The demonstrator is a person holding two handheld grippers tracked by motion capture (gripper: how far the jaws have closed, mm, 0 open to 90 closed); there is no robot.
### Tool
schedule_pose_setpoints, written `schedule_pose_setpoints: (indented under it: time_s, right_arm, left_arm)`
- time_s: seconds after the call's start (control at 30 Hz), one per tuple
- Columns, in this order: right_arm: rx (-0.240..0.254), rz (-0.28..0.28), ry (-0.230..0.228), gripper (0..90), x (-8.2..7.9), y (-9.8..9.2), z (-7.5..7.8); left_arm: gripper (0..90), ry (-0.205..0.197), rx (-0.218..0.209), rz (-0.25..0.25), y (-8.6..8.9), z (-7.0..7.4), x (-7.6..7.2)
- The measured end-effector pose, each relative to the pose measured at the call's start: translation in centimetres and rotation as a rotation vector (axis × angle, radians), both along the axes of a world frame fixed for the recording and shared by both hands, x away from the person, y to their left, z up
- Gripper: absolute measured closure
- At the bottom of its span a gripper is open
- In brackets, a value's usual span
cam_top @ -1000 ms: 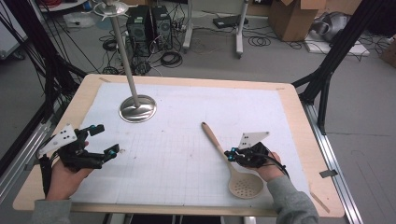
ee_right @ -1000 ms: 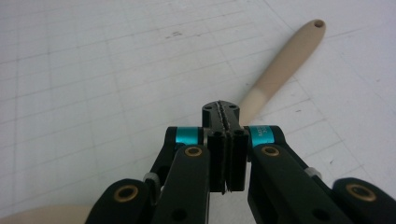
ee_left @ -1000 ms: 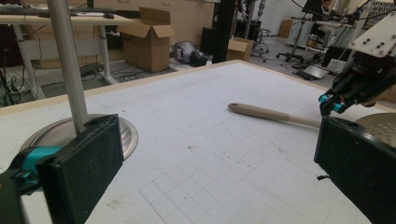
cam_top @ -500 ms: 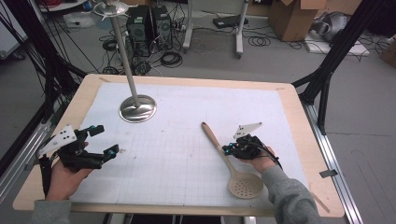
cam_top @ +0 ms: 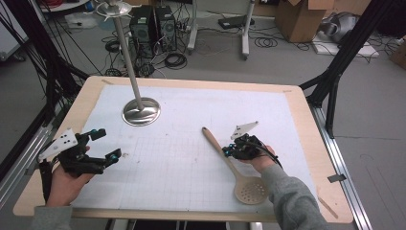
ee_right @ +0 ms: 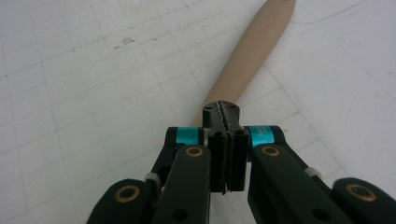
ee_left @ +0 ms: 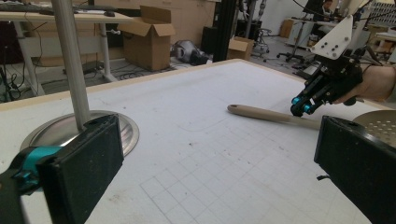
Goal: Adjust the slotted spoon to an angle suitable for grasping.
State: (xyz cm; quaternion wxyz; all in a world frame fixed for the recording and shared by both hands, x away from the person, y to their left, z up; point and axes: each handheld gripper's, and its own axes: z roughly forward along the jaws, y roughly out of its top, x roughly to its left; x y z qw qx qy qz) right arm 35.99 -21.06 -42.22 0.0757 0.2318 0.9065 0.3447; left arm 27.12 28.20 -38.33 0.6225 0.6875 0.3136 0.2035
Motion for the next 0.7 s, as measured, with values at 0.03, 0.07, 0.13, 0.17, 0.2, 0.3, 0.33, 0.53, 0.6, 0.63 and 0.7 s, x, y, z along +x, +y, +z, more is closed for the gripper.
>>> schedule_pose_setpoints:
  time_s: [0.03, 0.07, 0.13, 0.17, 0.2, 0.3, 0.33, 0.53, 0.6, 0.63, 0.7]
  right_arm:
    - [-0.006, 0.005, 0.000, 90.0, 0.1, 0.2, 0.0]
    - [-0.013, 0.010, 0.002, 90.0, 0.2, 0.3, 0.0]
    - [-0.017, 0.016, -0.002, 90.0, 0.3, 0.5, 0.1]
    - [-0.019, 0.029, -0.001, 90.0, 0.4, 0.7, 0.2]
    - [-0.030, 0.052, -0.002, 90.0, 0.5, 1.2, 0.3]
    - [-0.020, 0.062, -0.005, 90.0, 0.6, 1.7, 0.4]
    - [-0.029, 0.079, -0.003, 90.0, 0.6, 2.2, 0.3]
    - [-0.046, 0.108, -0.003, 90.0, 0.5, 3.0, 0.3]
    - [-0.053, 0.120, -0.007, 90.0, 0.3, 3.4, 0.4]
    - [-0.053, 0.128, -0.009, 90.0, 0.3, 3.6, 0.3]
    - [-0.058, 0.136, -0.008, 90.0, 0.2, 3.7, 0.4]
  left_arm:
    - [1.8, -0.001, -0.001, 0.001, 0.0, 0.0, 0.0]
    - [1.8, 0.000, 0.000, 0.001, 0.1, 0.0, 0.0]
    - [1.7, -0.001, -0.001, 0.002, 0.1, 0.0, -0.1]
    - [1.7, -0.001, -0.002, 0.001, 0.1, 0.0, -0.1]
    - [1.8, -0.002, -0.002, 0.002, 0.1, 0.1, -0.1]
    - [1.8, -0.005, -0.004, 0.004, 0.2, 0.1, -0.2]
    - [1.8, -0.005, -0.004, 0.004, 0.2, 0.1, -0.2]
    - [1.8, -0.003, -0.003, 0.004, 0.2, 0.1, -0.3]
    - [1.7, -0.002, 0.000, 0.003, 0.2, 0.1, -0.3]
    - [1.8, -0.002, 0.001, 0.003, 0.1, 0.1, -0.2]
    - [1.8, -0.001, 0.004, 0.001, 0.1, 0.1, -0.2]
